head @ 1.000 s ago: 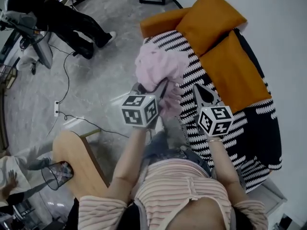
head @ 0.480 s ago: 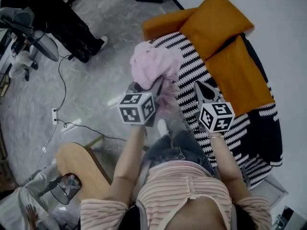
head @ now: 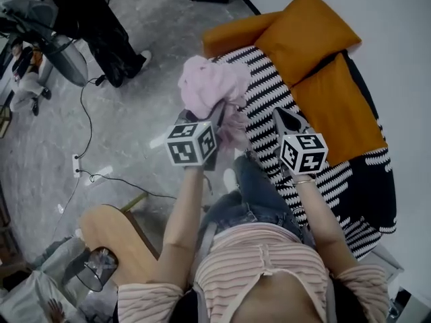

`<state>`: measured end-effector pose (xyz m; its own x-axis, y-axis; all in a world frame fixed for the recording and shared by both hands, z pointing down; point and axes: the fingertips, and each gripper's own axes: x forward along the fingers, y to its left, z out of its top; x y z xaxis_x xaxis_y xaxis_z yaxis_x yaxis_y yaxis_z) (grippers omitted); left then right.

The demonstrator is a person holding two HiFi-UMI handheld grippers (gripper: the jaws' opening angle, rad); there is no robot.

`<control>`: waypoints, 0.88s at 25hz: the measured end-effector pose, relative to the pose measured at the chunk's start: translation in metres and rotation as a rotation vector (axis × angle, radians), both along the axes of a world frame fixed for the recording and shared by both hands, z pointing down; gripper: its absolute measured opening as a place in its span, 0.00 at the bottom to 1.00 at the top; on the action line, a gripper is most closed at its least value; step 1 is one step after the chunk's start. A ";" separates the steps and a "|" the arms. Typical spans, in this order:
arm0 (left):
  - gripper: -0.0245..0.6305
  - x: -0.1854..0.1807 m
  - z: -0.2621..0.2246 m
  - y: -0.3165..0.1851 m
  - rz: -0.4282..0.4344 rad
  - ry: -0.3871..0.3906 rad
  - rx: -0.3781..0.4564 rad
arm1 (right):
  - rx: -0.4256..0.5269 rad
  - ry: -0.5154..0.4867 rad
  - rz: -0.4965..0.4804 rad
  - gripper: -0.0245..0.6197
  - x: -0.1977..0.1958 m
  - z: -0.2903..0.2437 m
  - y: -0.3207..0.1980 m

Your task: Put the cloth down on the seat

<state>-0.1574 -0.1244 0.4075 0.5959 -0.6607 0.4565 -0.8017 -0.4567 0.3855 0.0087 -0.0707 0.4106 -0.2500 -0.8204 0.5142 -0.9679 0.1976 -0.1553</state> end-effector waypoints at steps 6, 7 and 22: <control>0.37 -0.003 0.015 -0.025 -0.010 -0.019 -0.024 | -0.005 -0.008 0.000 0.05 -0.005 0.009 -0.029; 0.37 -0.001 0.017 -0.030 -0.011 -0.020 -0.029 | -0.007 -0.009 -0.001 0.05 -0.004 0.010 -0.034; 0.37 0.061 0.063 -0.143 0.015 -0.070 -0.115 | -0.075 -0.040 0.003 0.05 0.046 0.049 -0.149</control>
<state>-0.0964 -0.2675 0.4701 0.5693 -0.5930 0.5694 -0.8219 -0.4250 0.3792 0.0548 -0.2193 0.4599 -0.2694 -0.7807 0.5638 -0.9611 0.1812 -0.2084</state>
